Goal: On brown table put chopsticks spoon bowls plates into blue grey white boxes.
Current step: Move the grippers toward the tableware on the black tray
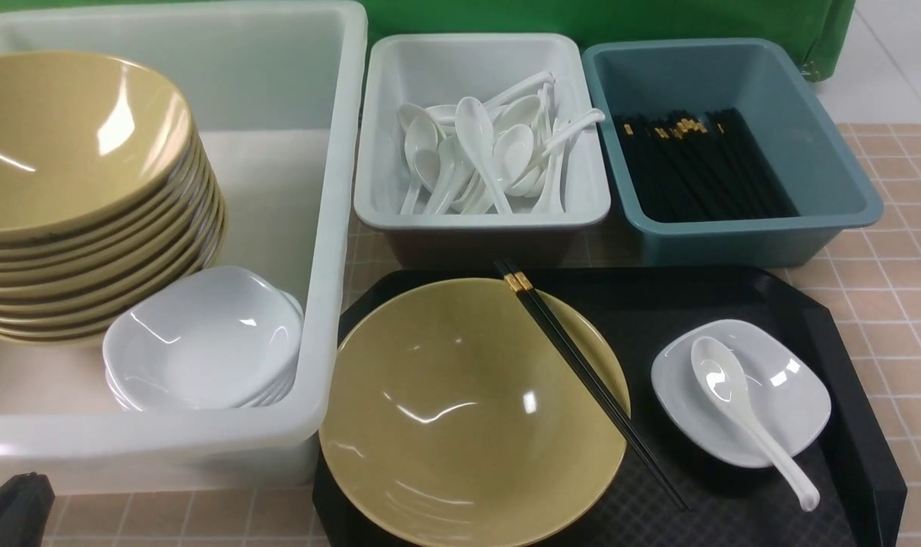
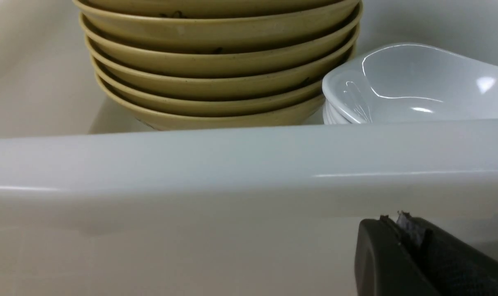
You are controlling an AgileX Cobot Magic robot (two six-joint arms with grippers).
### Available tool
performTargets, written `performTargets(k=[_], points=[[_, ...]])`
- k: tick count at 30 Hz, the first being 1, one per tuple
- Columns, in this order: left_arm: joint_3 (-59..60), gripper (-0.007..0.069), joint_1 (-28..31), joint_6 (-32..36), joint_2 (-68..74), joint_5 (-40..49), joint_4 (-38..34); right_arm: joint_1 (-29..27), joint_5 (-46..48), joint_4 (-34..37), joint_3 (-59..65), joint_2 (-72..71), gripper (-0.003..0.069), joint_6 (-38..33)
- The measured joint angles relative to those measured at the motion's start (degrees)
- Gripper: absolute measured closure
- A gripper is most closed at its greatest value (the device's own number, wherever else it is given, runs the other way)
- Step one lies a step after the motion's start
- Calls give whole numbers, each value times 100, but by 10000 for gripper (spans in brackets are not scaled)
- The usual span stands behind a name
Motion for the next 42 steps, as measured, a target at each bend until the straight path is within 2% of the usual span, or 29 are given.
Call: performTargets(k=[16,18,22,24,25,27,31,37,40,41,42], points=[[4,623,0,-7,0,-59,-158,0,-6,0,0,0,421,53],[4,623,0,-240,0,-164,-669,0,-25,86,0,0,421,300],[4,623,0,-1682,0,-780,-3517,0,-66,1524,0,0,421,2619],[4,623,0,-2112,0,-981,-4622,0,-74,1966,0,0,421,3804],[4,623,0,-2238,0,-1073,-5086,0,-73,2058,0,0,421,4220],[4,623,0,-2290,0,-1221,-5604,0,-57,2125,0,0,421,4543],[4,623,0,-2290,0,-1409,-6076,0,-14,2124,0,0,421,4393],[-18,623,0,-1982,0,-1219,-6153,17,29,2207,-6,0,421,3659],[-657,623,0,-844,0,-561,-5760,204,192,2301,-445,6,437,2196],[-707,623,0,-690,0,-489,-5725,217,192,2307,-487,6,439,2196],[-910,623,0,-466,0,-389,-5587,270,204,2317,-666,62,452,1841]])
